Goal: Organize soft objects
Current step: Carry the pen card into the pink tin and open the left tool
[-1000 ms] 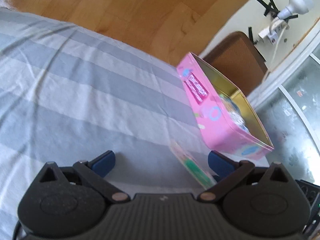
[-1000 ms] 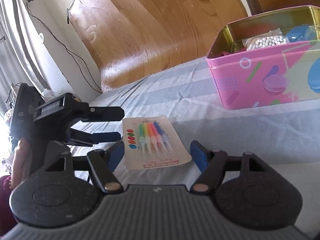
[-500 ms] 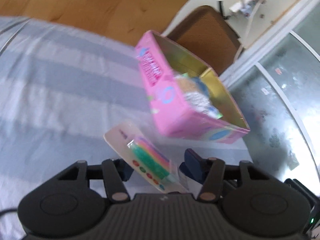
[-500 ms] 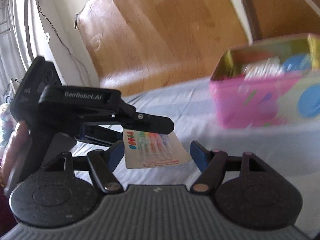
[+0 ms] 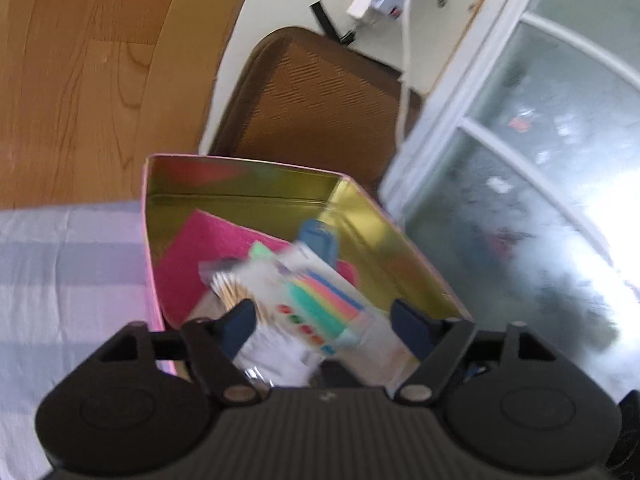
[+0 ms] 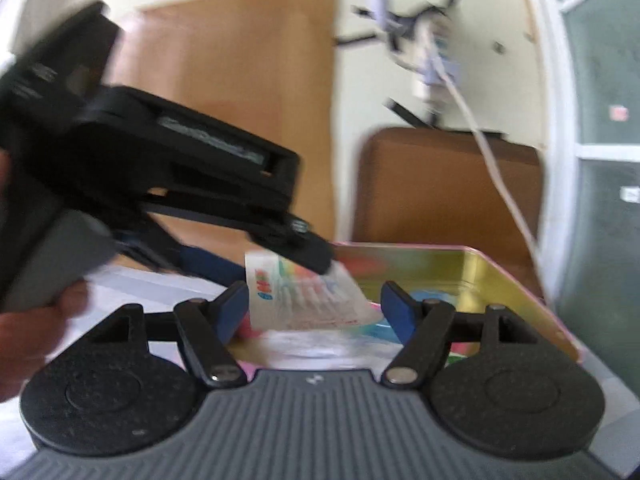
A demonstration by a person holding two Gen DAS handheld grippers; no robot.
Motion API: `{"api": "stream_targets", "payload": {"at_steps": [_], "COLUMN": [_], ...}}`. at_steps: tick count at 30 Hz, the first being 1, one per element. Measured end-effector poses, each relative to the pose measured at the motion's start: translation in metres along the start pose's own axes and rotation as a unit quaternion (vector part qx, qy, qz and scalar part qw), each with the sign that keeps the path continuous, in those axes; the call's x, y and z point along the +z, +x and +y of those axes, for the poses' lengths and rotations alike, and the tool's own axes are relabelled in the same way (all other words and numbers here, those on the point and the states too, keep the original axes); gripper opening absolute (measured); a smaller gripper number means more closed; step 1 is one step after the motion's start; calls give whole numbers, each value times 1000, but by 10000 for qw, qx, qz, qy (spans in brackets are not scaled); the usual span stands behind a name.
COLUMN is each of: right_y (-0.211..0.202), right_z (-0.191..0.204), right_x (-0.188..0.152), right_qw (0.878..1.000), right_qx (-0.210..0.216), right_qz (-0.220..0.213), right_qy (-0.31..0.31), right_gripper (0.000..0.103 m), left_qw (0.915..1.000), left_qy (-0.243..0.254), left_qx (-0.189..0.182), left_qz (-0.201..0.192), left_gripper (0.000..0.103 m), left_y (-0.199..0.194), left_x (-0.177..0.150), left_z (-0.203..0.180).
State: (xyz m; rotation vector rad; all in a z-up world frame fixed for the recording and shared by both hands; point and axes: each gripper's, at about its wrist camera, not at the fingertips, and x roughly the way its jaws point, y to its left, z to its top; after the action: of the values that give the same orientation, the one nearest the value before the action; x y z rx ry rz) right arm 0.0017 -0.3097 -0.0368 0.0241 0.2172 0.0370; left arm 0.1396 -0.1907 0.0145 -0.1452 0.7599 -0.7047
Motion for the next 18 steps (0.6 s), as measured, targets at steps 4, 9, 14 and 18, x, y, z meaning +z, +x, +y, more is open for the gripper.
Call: {"api": "stream_targets", "payload": {"at_steps": [4,9,14,18], "right_y": [39,35,23,3], "right_z": [-20,-35,-30,-25], "right_x": [-12,-20,-17,-14], "right_qw": [9962,9968,9967,9958], "right_qx": [-716,-622,-591,-612], "right_qz": [488,345,166,27], "right_qy": [-6,376,530,683], "right_gripper": [70,80,80,80], "left_qw": [9958,9889,9859,9816], "left_qy": [250,433,569,728], "left_qx": [882,1423,1557,1710], "left_qz": [-30,6,-220,-450], "left_gripper": [82,87,93,98], "left_y": [23,28,12,-8], "left_x": [-6,-20,-26,-35], "left_z": [-5,-3,-10,-19]}}
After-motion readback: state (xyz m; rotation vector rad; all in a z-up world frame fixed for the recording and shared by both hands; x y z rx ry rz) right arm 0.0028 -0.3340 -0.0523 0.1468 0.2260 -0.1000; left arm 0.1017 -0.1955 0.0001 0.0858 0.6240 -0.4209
